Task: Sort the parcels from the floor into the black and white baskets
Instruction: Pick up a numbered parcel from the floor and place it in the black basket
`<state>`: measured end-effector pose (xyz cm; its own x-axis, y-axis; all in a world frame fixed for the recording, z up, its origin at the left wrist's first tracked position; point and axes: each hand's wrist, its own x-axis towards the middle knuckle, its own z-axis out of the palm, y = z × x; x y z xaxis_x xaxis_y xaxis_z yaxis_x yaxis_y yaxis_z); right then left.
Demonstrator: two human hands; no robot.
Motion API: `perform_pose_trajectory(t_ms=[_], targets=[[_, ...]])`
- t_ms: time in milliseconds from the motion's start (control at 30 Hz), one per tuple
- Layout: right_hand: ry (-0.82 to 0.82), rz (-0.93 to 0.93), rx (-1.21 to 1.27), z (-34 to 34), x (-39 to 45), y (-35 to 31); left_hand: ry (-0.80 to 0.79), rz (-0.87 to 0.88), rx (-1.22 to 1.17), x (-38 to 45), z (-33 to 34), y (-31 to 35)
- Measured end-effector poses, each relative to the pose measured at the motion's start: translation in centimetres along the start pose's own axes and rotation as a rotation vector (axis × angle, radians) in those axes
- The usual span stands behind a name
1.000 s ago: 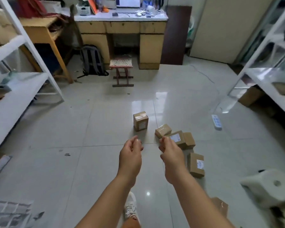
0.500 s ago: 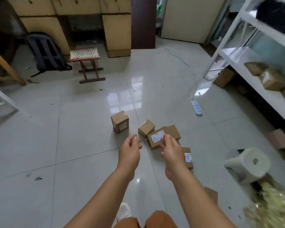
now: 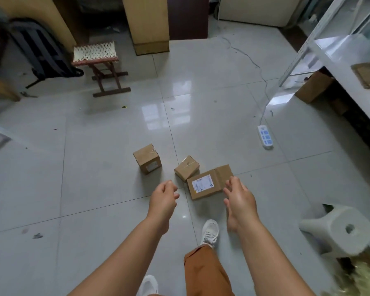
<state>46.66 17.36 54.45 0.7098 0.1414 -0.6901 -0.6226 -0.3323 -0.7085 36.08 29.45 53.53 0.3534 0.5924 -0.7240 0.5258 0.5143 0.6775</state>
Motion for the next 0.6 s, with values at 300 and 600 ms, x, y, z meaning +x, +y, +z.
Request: perform_pose_trajectory(t_ms=[300,600], targets=[[-0.013,0.13,-0.135,0.3,16.7,-1.7,-0.002,-0.164,0.057,14.4,9.0,0.8],[-0.01,0.185,-0.343,4.3,32.3,6.4,-0.035,-0.34,0.156,30.0,12.9,-8.6]])
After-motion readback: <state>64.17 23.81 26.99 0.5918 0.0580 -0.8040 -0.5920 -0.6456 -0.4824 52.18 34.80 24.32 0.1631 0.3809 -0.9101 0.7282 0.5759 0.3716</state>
